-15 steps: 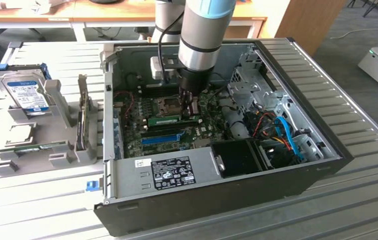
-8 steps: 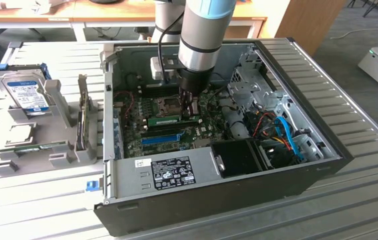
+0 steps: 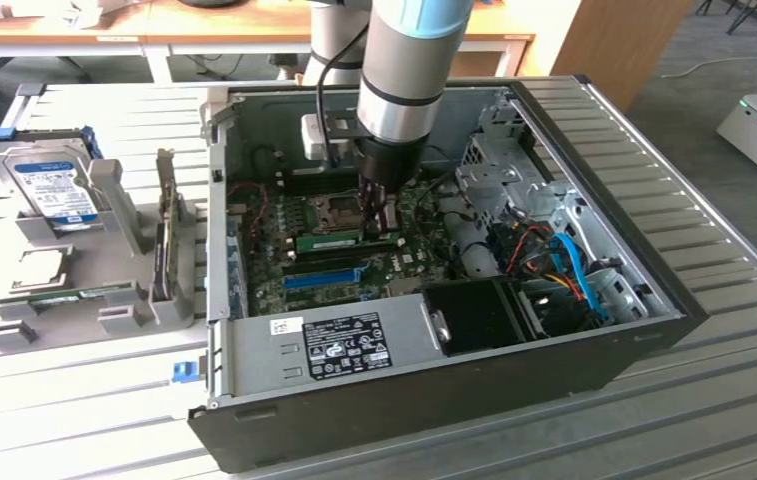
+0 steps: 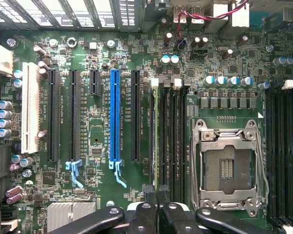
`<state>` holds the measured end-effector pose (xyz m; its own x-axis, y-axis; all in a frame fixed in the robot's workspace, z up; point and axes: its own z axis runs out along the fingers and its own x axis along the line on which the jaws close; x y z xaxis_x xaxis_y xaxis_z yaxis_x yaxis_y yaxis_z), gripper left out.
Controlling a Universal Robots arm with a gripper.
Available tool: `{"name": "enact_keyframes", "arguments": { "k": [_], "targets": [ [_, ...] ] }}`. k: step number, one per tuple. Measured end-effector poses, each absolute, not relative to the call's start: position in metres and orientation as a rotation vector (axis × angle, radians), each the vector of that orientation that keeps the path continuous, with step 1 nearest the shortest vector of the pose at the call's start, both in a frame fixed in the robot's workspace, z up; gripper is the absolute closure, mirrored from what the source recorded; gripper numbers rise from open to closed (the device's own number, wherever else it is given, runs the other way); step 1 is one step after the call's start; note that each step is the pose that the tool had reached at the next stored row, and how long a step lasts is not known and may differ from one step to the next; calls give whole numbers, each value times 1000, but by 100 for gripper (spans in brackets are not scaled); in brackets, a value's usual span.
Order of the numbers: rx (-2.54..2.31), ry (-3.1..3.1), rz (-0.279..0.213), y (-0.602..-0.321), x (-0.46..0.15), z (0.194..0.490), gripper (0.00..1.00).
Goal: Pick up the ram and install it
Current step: 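Insert the ram into the slot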
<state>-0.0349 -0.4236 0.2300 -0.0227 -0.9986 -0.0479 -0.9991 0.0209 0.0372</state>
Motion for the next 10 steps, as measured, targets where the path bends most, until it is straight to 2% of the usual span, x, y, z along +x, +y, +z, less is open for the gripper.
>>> {"name": "enact_keyframes", "arguments": {
  "k": [10],
  "targets": [
    [-2190,2238,94,-424,-35,230,87]
  ]
}}
